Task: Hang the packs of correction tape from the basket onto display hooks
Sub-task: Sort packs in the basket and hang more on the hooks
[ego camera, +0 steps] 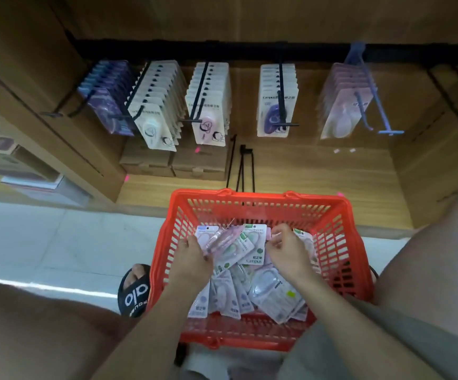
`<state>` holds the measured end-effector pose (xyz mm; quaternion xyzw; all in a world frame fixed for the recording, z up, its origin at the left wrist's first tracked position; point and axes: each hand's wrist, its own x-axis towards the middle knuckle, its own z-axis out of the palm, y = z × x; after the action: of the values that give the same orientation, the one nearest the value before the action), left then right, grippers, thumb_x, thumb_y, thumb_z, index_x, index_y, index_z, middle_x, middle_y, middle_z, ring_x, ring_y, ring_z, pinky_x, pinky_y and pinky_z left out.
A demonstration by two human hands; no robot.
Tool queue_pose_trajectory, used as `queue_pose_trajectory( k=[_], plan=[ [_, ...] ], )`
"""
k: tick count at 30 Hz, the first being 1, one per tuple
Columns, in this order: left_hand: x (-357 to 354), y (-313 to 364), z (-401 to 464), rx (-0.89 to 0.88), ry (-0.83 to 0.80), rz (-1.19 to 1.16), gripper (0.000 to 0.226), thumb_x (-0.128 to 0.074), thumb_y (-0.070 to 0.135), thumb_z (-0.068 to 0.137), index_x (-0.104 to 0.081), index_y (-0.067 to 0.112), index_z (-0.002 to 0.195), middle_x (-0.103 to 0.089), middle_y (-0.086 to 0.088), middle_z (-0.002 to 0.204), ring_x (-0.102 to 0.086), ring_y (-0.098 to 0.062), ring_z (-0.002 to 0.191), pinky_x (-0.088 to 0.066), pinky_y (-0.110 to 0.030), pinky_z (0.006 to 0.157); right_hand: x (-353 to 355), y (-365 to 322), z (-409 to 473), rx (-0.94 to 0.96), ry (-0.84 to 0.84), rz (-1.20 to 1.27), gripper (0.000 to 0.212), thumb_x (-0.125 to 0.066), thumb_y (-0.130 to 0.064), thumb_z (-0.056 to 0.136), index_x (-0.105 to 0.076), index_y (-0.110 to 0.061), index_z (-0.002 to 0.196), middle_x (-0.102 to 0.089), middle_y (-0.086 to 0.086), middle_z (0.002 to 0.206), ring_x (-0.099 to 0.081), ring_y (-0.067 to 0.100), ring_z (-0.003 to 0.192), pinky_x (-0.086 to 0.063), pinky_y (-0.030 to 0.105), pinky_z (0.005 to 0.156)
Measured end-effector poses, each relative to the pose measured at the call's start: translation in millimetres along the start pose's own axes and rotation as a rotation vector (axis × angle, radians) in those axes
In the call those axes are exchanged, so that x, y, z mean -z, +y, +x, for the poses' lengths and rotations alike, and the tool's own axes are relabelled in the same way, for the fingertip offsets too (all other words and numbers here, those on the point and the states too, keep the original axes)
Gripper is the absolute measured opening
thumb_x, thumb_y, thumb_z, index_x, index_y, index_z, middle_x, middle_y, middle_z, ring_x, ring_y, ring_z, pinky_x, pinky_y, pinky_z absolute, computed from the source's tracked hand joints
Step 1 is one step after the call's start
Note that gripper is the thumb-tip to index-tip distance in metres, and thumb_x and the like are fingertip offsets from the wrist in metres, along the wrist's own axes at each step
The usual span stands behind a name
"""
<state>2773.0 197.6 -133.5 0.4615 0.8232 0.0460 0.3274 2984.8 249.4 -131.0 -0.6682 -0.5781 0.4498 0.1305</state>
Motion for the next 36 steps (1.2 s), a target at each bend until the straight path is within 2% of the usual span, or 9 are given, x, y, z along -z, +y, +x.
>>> queue_pose_trajectory(
  k=[3, 6, 11, 14, 20, 25, 28, 32, 36],
  plan=[
    [-23, -25, 2, 0.163, -0.106, 0.086, 0.074, -0.062, 0.028, 0.099, -0.023, -0.002, 0.155, -0.031, -0.023, 0.158, -0.034, -0.039, 0.146, -0.032, -0.043, 0.12, -27, 44, 6, -0.149, -0.239, -0.372, 0.055, -0.062, -0.031, 0.1, -0.042, -0.012, 0.148, -0.05, 0.015, 0.142, -0.054, 0.035, 0.126, -0.052, 0.043, 0.098],
    [-38, -35, 7, 0.215, -0.117, 0.013, 0.087, -0.065, 0.031, 0.098, -0.014, 0.0, 0.161, -0.022, -0.022, 0.163, -0.027, -0.039, 0.151, -0.031, -0.046, 0.122, -34, 61, 4, -0.168, -0.225, -0.627, 0.064, -0.064, -0.028, 0.095, -0.036, -0.017, 0.152, -0.04, 0.012, 0.146, -0.038, 0.035, 0.139, -0.044, 0.046, 0.108],
    [-47, -34, 8, 0.199, 0.002, 0.033, 0.077, -0.071, 0.031, 0.094, -0.027, 0.002, 0.151, -0.034, -0.026, 0.15, -0.036, -0.045, 0.139, -0.035, -0.047, 0.115, -27, 62, 17, -0.299, -0.177, -0.617, 0.074, -0.066, -0.022, 0.095, -0.024, -0.02, 0.155, -0.026, 0.014, 0.155, -0.027, 0.037, 0.146, -0.04, 0.051, 0.111],
    [-53, -30, 6, 0.202, 0.057, -0.054, 0.071, -0.076, 0.022, 0.091, -0.034, 0.001, 0.143, -0.036, -0.029, 0.143, -0.044, -0.048, 0.129, -0.042, -0.051, 0.11, -21, 74, 18, -0.426, -0.212, -0.549, 0.082, -0.07, -0.019, 0.092, -0.019, -0.014, 0.157, -0.026, 0.019, 0.156, -0.038, 0.038, 0.143, -0.047, 0.046, 0.108],
    [-61, -30, 7, 0.083, -0.019, -0.257, 0.04, -0.054, 0.019, 0.105, -0.044, 0.009, 0.143, -0.07, -0.014, 0.118, -0.07, -0.033, 0.092, -0.056, -0.039, 0.073, -17, 91, 14, -0.422, -0.191, -0.563, 0.059, -0.061, -0.012, 0.092, -0.035, -0.007, 0.145, -0.056, 0.017, 0.136, -0.054, 0.037, 0.13, -0.053, 0.043, 0.099],
    [-69, -33, 5, -0.038, -0.134, -0.207, 0.033, -0.043, 0.014, 0.109, -0.06, 0.016, 0.137, -0.067, -0.012, 0.108, -0.051, -0.01, 0.055, -0.034, -0.012, 0.04, -9, 84, 12, -0.296, -0.164, -0.608, 0.025, -0.054, -0.012, 0.096, -0.058, -0.01, 0.12, -0.065, 0.013, 0.124, -0.062, 0.034, 0.117, -0.051, 0.035, 0.084],
    [-71, -40, 9, 0.055, -0.008, -0.241, 0.018, -0.052, 0.008, 0.104, -0.052, 0.011, 0.122, -0.065, -0.019, 0.108, -0.059, -0.021, 0.068, -0.041, -0.023, 0.051, -9, 75, 12, -0.2, -0.219, -0.55, 0.011, -0.053, -0.008, 0.096, -0.055, -0.012, 0.086, -0.062, 0.01, 0.097, -0.061, 0.034, 0.096, -0.042, 0.031, 0.067],
    [-71, -41, 10, 0.132, 0.081, -0.334, 0.022, -0.053, 0.003, 0.102, -0.035, 0.009, 0.112, -0.06, -0.018, 0.099, -0.06, -0.029, 0.081, -0.037, -0.032, 0.057, -11, 63, 11, -0.097, -0.261, -0.332, 0.027, -0.05, 0.001, 0.092, -0.061, -0.023, 0.09, -0.064, 0.007, 0.1, -0.062, 0.032, 0.094, -0.042, 0.031, 0.068],
    [-75, -41, 11, 0.099, -0.006, -0.298, 0.025, -0.052, 0.017, 0.106, -0.05, 0.011, 0.13, -0.062, -0.007, 0.117, -0.062, -0.026, 0.09, -0.047, -0.032, 0.07, -14, 61, 11, -0.052, -0.323, -0.218, 0.029, -0.053, -0.002, 0.095, -0.063, -0.029, 0.09, -0.067, 0.009, 0.111, -0.065, 0.032, 0.093, -0.048, 0.036, 0.072]
  ],
)
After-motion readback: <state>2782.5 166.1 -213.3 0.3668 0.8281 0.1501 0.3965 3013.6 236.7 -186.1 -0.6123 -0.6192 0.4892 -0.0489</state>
